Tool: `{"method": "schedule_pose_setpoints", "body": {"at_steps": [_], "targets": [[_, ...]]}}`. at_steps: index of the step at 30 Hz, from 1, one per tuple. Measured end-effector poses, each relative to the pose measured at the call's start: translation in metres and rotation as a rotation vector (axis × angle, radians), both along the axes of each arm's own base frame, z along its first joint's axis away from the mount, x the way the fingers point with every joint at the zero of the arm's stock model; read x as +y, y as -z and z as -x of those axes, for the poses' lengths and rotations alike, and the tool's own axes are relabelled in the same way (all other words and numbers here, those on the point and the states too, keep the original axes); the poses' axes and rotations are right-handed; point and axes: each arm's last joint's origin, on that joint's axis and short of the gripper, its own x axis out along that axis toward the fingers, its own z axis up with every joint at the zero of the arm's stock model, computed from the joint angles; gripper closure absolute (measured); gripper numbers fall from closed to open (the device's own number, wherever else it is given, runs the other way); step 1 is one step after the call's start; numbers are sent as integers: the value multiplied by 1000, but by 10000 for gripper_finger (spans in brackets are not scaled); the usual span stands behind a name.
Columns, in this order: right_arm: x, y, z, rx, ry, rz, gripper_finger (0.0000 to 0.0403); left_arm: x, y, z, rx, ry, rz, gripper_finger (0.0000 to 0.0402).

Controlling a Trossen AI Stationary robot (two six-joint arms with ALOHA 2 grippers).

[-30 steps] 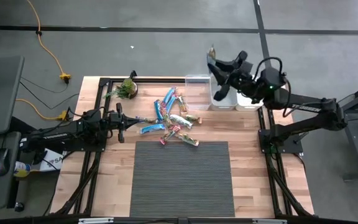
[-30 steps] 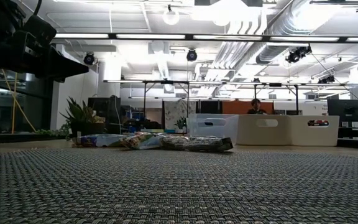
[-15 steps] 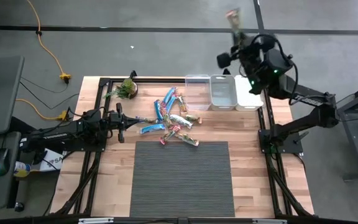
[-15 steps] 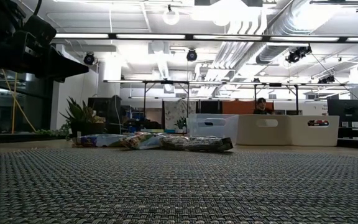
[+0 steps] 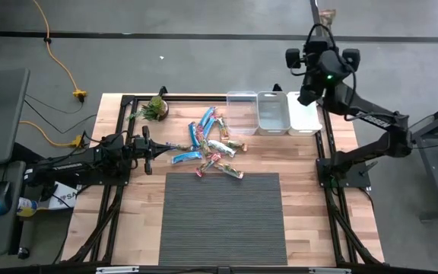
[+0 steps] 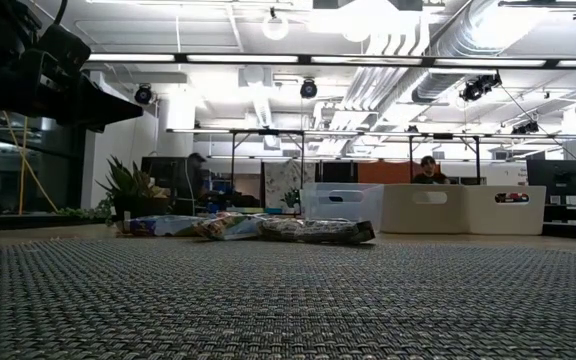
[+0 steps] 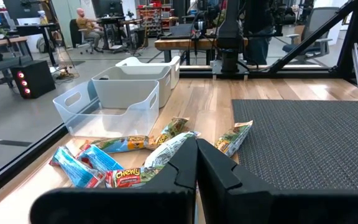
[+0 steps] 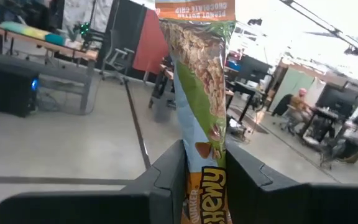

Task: Pick and place Granola Bars by type
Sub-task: Put the yellow granola bar into the white bin

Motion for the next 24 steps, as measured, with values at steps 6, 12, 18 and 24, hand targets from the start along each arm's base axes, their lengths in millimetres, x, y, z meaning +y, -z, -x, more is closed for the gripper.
{"method": "schedule_pose_setpoints", "body": {"at_steps": [6,12,18,24], "targets": [[-15,33,-4,22,52,-9,327,0,0,0,0,0,0,400],[-26,54,-4,31,87,-13,327,0,0,0,0,0,0,400],[-33,63,-2,16,117,-7,327,0,0,0,0,0,0,400],[-35,79,-3,4,119,-2,327,0,0,0,0,0,0,400]]}}
